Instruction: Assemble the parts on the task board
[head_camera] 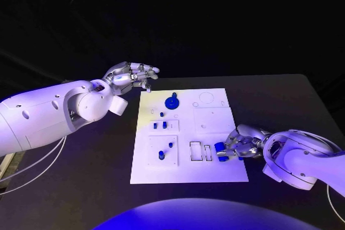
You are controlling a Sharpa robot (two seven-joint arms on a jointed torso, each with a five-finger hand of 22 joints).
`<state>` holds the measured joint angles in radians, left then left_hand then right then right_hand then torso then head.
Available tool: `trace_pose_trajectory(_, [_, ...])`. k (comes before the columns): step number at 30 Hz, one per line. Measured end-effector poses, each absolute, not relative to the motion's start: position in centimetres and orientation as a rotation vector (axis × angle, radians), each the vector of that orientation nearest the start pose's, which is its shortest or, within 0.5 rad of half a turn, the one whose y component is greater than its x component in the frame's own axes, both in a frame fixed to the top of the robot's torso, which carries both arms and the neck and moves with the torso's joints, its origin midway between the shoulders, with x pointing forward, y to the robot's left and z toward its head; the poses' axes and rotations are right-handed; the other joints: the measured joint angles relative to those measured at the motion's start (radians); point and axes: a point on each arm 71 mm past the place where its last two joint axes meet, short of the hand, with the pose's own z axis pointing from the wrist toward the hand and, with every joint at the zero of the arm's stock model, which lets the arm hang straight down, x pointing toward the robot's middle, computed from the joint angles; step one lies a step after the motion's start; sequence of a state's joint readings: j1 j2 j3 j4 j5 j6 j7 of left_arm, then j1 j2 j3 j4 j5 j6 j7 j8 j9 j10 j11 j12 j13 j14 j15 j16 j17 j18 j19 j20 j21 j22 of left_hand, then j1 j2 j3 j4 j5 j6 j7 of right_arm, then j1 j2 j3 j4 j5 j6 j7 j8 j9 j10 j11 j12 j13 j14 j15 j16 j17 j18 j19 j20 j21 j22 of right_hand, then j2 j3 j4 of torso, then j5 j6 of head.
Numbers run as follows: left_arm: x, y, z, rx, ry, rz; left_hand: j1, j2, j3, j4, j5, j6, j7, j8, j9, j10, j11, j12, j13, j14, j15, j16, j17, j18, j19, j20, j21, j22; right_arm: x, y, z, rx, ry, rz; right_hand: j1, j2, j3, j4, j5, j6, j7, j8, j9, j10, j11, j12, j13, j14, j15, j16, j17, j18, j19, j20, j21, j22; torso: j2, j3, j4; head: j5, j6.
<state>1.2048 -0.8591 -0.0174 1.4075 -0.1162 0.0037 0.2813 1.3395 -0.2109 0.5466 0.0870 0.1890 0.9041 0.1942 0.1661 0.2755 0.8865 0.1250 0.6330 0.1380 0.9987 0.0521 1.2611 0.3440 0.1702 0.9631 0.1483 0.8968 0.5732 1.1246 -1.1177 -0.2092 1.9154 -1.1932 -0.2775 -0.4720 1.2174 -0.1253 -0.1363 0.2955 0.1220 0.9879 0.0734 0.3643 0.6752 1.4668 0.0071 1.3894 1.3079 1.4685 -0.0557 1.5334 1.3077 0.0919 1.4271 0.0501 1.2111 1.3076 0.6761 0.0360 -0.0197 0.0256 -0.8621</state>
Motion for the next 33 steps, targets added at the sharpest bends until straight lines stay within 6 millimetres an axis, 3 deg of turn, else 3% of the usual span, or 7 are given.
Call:
trace_pose_trajectory(3, [50.5, 23.4, -18.0, -0.985, 1.638, -1.631, 0.0, 0.0, 0.0, 0.0, 0.0, 0.0, 0.0, 0.0, 0.0, 0.0, 0.0, 0.0, 0.0, 0.0, 0.0, 0.0, 0.0, 0.0, 0.0, 0.0, 0.0, 0.0, 35.9, -23.7, -25.9, 0.263, 2.176, 0.49, 0.006, -0.005, 0.0, 0.0, 0.0, 0.003, -0.003, 0.011, 0.006, 0.0, 0.0, 0.0, 0.0, -0.004, -0.004, 0.0, 0.0, 0.0, 0.0, 0.0, 0.0, 0.0, 0.0, -0.0002, -0.0005, 0.004, 0.001])
trace_pose_trajectory(9, [50.4, 23.5, -18.0, -0.985, 1.639, -1.631, 0.0, 0.0, 0.0, 0.0, 0.0, 0.0, 0.0, 0.0, 0.0, 0.0, 0.0, 0.0, 0.0, 0.0, 0.0, 0.0, 0.0, 0.0, 0.0, 0.0, 0.0, 0.0, 35.8, -23.4, -26.1, 0.26, 2.165, 0.496, 0.08, 0.024, 0.011, -0.005, -0.001, 0.008, -0.001, 0.018, 0.012, 0.0, -0.007, 0.0, 0.0, -0.004, -0.004, 0.0, 0.0, 0.0, 0.004, -0.004, 0.0, 0.0, 0.0, -0.0001, -0.0002, 0.008, 0.0])
trace_pose_trajectory(12, [50.5, 23.5, -18.0, -0.985, 1.639, -1.631, 0.0, 0.0, 0.0, 0.0, 0.0, 0.0, 0.0, 0.0, 0.0, 0.0, 0.0, 0.0, 0.0, 0.0, 0.0, 0.0, 0.0, 0.0, 0.0, 0.0, 0.0, 0.0, 35.8, -23.2, -26.0, 0.262, 2.151, 0.509, 0.13, 0.042, 0.033, -0.005, -0.004, 0.001, 0.0, 0.003, 0.011, 0.0, -0.007, 0.0, 0.0, 0.0, -0.007, 0.0, 0.0, 0.0, 0.007, -0.007, 0.0, 0.0, 0.0, 0.0, -0.0002, 0.008, 0.0])
trace_pose_trajectory(18, [50.5, 23.5, -18.0, -0.985, 1.64, -1.63, 0.0, 0.0, 0.0, 0.0, 0.0, 0.0, 0.0, 0.0, 0.0, 0.0, 0.0, 0.0, 0.0, 0.0, 0.0, 0.0, 0.0, 0.0, 0.0, 0.0, 0.0, 0.0, 35.6, -23.0, -25.9, 0.279, 2.128, 0.524, 0.185, -0.002, 0.123, -0.007, 0.002, 0.004, -0.009, -0.007, -0.003, 0.002, -0.016, 0.0, 0.0, 0.0, -0.014, 0.001, 0.0, 0.0, 0.011, -0.011, 0.0, 0.0, 0.0, 0.0, -0.0012, 0.007, 0.001])
trace_pose_trajectory(25, [50.5, 23.6, -18.0, -0.986, 1.641, -1.629, 0.0, 0.0, 0.0, 0.0, 0.0, 0.0, 0.0, 0.0, 0.0, 0.0, 0.0, 0.0, 0.0, 0.0, 0.0, 0.0, 0.0, 0.0, 0.0, 0.0, 0.0, 0.0, 35.5, -23.5, -25.8, 0.367, 2.124, 0.539, 0.185, -0.002, 0.186, -0.006, 0.002, 0.01, -0.003, -0.02, -0.01, -0.001, -0.019, 0.008, 0.0, -0.001, -0.015, 0.003, 0.0, 0.0, 0.013, -0.013, 0.006, 0.0, 0.0, 0.0, -0.0009, 0.003, 0.004])
trace_pose_trajectory(33, [50.5, 23.6, -18.1, -0.986, 1.645, -1.63, 0.0, 0.0, 0.0, 0.0, 0.0, 0.0, 0.0, 0.0, 0.002, 0.0, 0.0, 0.0, 0.0, 0.0, 0.0, 0.0, -0.001, 0.0, 0.0, 0.0, 0.0, -0.001, 36.0, -23.4, -24.5, 0.45, 2.1, 0.58, 0.174, 0.009, 0.206, -0.004, 0.001, 0.015, 0.002, -0.02, -0.014, -0.002, -0.02, 0.01, 0.0, -0.004, -0.018, 0.003, 0.0, 0.0, 0.014, -0.014, 0.006, 0.0, -0.001, -0.0007, -0.0006, 0.001, 0.008])
